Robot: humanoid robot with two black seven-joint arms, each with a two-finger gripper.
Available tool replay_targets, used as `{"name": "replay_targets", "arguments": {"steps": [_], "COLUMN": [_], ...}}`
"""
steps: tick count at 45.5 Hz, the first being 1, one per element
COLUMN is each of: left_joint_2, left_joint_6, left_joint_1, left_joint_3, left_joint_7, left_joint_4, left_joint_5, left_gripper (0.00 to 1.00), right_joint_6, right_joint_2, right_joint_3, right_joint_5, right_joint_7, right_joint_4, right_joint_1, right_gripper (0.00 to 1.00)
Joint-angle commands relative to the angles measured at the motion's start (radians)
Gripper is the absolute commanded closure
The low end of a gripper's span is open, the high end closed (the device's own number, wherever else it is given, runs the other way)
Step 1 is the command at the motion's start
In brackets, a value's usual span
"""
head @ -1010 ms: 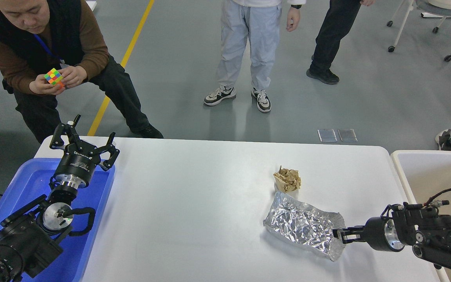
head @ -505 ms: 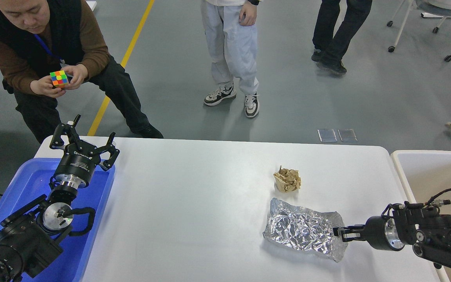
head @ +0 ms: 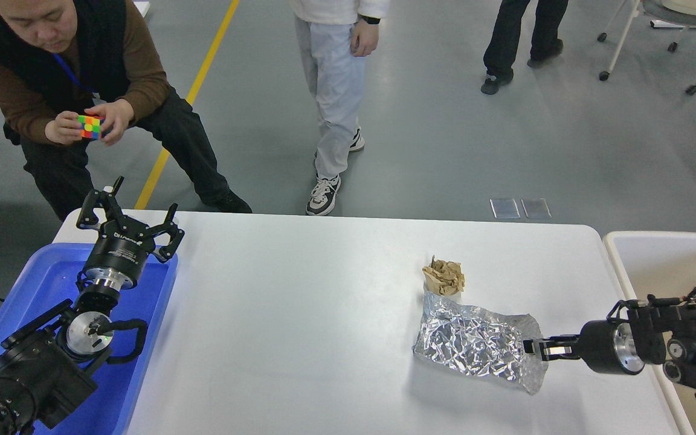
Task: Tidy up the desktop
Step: 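Lift the foil bag with the right gripper and carry it into the white bin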
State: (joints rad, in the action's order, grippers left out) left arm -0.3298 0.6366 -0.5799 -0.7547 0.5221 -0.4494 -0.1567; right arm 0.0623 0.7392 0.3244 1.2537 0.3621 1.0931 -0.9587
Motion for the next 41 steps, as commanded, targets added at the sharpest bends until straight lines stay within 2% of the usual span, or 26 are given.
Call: {"name": "replay_targets", "arguments": {"steps": [1, 12, 22, 26, 33, 41], "left_joint_2": [0.000, 0.000, 0.000, 0.000, 0.000, 0.000], "left_joint_6": [0.000, 0.000, 0.002, 0.002, 0.002, 0.002], "left_joint_1": [0.000, 0.000, 0.000, 0.000, 0.000, 0.000], "left_joint_3": [0.000, 0.000, 0.000, 0.000, 0.000, 0.000], "left_joint_7": [-0.001, -0.001, -0.001, -0.001, -0.001, -0.001], "left_joint_4": [0.000, 0.000, 0.000, 0.000, 0.000, 0.000], "left_joint_5": [0.000, 0.000, 0.000, 0.000, 0.000, 0.000], "left_gripper": [0.00, 0.00, 0.00, 0.00, 0.00, 0.00], "right_joint_6": [0.065, 0.211, 0.306, 0.312, 0.297, 0.294], "right_joint_2": [0.164, 0.380, 0.488, 0.508, 0.513, 0.502], "right_joint_3": [0.001, 0.001, 0.001, 0.001, -0.004, -0.002], "right_joint_5": [-0.004, -0.002, 0.001, 0.003, -0.007, -0.141], "right_joint_7": [0.000, 0.000, 0.000, 0.000, -0.006, 0.000], "right_joint_4": [0.168, 0.321, 0.375, 0.377, 0.320, 0.088], "right_joint_1": [-0.118, -0.325, -0.445, -0.456, -0.459, -0.440], "right_gripper": [1.00, 1.00, 1.00, 1.00, 1.00, 1.00]}}
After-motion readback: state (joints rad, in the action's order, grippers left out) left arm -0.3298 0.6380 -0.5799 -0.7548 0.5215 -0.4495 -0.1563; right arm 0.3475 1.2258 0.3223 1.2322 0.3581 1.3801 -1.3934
